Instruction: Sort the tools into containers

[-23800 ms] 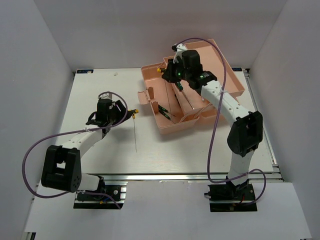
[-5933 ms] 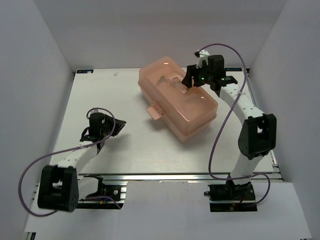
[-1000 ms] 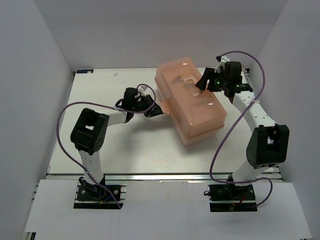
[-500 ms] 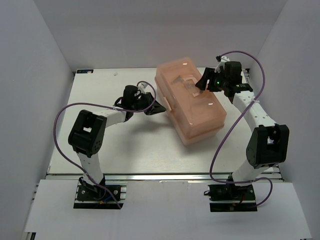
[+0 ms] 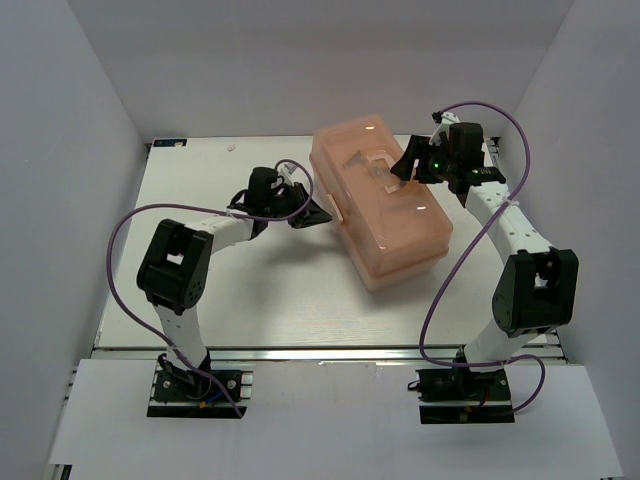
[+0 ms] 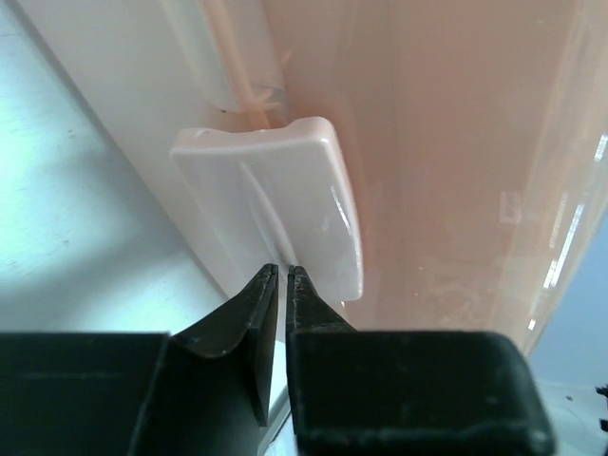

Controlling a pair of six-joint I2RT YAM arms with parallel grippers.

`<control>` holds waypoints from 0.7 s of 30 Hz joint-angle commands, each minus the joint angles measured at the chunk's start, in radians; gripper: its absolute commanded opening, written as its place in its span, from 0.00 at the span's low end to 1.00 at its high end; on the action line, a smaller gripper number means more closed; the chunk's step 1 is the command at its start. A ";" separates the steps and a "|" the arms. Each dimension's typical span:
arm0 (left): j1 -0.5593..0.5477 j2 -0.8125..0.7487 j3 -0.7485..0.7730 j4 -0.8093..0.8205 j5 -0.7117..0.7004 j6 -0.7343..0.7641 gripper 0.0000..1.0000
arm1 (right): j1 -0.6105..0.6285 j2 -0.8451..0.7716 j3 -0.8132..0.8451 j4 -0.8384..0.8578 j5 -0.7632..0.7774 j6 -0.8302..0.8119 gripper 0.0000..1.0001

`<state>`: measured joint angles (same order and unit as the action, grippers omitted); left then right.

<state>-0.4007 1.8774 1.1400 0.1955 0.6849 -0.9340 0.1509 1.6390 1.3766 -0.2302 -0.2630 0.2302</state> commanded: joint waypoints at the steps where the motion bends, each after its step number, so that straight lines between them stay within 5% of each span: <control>1: -0.006 -0.003 0.040 -0.079 -0.036 0.050 0.19 | -0.011 0.104 -0.073 -0.258 0.113 0.014 0.30; 21: -0.043 0.124 0.237 -0.166 -0.071 0.047 0.14 | 0.015 0.114 -0.091 -0.270 0.105 0.012 0.30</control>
<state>-0.4107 2.0060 1.3060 -0.0231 0.6006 -0.8806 0.1539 1.6402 1.3766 -0.2298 -0.2619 0.2298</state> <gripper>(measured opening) 0.146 0.689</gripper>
